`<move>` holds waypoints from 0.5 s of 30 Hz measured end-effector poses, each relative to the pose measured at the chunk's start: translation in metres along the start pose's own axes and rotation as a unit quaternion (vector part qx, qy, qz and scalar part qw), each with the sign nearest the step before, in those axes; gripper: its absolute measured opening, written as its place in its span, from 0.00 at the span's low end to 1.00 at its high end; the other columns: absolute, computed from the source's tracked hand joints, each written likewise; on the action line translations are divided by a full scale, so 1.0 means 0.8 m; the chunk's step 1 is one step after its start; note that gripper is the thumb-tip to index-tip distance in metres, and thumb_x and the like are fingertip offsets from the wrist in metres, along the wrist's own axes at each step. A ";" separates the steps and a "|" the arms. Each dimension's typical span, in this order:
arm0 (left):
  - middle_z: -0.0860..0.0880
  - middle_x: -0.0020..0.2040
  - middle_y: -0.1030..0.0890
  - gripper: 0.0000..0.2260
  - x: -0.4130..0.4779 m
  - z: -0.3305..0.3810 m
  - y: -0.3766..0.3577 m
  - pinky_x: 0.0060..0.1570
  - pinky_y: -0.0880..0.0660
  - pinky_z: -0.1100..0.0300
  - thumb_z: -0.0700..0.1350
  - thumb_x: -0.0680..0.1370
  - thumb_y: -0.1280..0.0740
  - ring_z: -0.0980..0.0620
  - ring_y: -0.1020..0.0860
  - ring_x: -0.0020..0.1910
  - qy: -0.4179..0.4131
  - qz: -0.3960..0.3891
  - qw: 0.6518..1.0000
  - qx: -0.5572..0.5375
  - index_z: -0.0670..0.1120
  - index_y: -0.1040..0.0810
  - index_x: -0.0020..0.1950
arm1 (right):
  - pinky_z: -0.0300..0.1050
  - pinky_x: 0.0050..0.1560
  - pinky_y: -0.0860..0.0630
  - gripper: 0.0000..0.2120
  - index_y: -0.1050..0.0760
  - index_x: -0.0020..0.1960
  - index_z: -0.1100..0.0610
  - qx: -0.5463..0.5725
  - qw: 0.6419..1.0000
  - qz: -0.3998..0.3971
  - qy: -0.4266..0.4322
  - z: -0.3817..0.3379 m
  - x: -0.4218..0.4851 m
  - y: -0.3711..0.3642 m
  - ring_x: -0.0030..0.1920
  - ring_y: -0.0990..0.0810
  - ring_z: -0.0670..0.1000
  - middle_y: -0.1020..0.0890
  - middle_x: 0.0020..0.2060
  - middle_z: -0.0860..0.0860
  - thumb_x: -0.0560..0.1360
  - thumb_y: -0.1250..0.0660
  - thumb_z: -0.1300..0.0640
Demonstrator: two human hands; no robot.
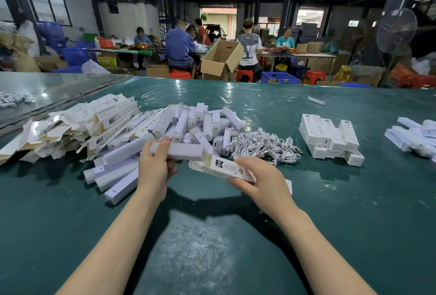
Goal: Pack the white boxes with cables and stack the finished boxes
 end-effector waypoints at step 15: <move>0.53 0.26 0.29 0.08 -0.024 -0.002 -0.017 0.23 0.33 0.67 0.45 0.76 0.36 0.59 0.33 0.20 -0.213 -0.026 0.972 0.099 0.52 0.34 0.42 | 0.45 0.45 0.35 0.14 0.21 0.54 0.55 0.005 0.996 0.071 -0.057 0.006 0.002 0.001 0.48 0.24 0.54 0.19 0.47 0.51 0.71 0.29 0.52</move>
Point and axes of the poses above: each hand's wrist, its own x-axis towards the middle knuckle, its own y-axis out of the back of the hand, z = x × y, the point moved 1 cm from there along x, towards the middle knuckle
